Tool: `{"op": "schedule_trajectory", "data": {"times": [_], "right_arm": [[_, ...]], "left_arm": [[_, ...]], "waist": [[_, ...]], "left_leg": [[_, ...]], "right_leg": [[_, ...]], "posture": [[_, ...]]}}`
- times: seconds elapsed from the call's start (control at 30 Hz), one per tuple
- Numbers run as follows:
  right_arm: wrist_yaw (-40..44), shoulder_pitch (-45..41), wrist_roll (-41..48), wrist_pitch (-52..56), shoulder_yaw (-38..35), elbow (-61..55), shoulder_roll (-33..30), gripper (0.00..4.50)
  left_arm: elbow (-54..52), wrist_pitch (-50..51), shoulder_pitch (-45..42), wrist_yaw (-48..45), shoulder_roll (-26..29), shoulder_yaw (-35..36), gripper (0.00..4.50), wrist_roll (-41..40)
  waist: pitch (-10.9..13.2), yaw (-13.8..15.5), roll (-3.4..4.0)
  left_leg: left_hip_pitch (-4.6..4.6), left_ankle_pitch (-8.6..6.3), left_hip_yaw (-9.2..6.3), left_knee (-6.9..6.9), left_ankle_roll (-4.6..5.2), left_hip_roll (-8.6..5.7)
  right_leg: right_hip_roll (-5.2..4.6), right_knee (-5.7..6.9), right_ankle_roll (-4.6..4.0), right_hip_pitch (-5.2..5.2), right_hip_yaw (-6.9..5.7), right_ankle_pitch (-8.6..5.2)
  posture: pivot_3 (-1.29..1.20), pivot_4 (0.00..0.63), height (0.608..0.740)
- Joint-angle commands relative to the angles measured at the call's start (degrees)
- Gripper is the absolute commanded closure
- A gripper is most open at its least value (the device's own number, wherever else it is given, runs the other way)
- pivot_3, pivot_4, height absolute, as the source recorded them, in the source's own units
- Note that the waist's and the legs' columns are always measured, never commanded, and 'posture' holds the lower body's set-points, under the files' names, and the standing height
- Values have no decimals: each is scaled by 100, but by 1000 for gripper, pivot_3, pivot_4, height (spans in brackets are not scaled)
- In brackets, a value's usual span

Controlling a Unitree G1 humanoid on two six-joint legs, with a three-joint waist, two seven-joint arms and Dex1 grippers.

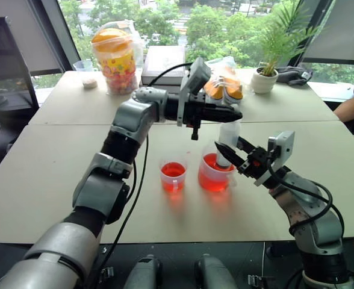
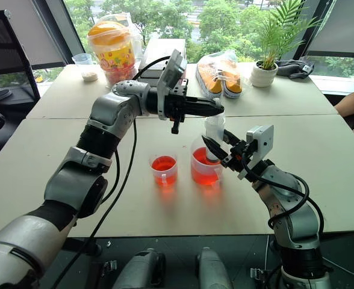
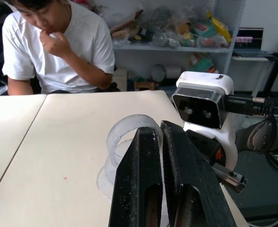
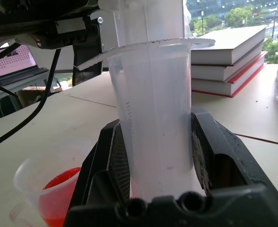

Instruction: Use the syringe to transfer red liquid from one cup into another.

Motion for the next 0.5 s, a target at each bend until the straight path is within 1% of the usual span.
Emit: {"op": "schedule_trajectory", "data": {"times": [0.03,0.5], "right_arm": [[295,165,12,79,441,-89,-61,3090],[248,93,53,103,460,-139,-36,3090]], "left_arm": [[-86,-371,-528,273,94,641,4422,-161],[-136,-351,-494,262,80,637,4422,-155]], "waist": [[0,-1,0],[0,0,0]], "left_leg": [[0,0,0,0,0,0],[0,0,0,0,0,0]], "right_leg": [[0,0,0,0,0,0],[0,0,0,0,0,0]], "posture": [[0,150,740],[0,150,740]]}}
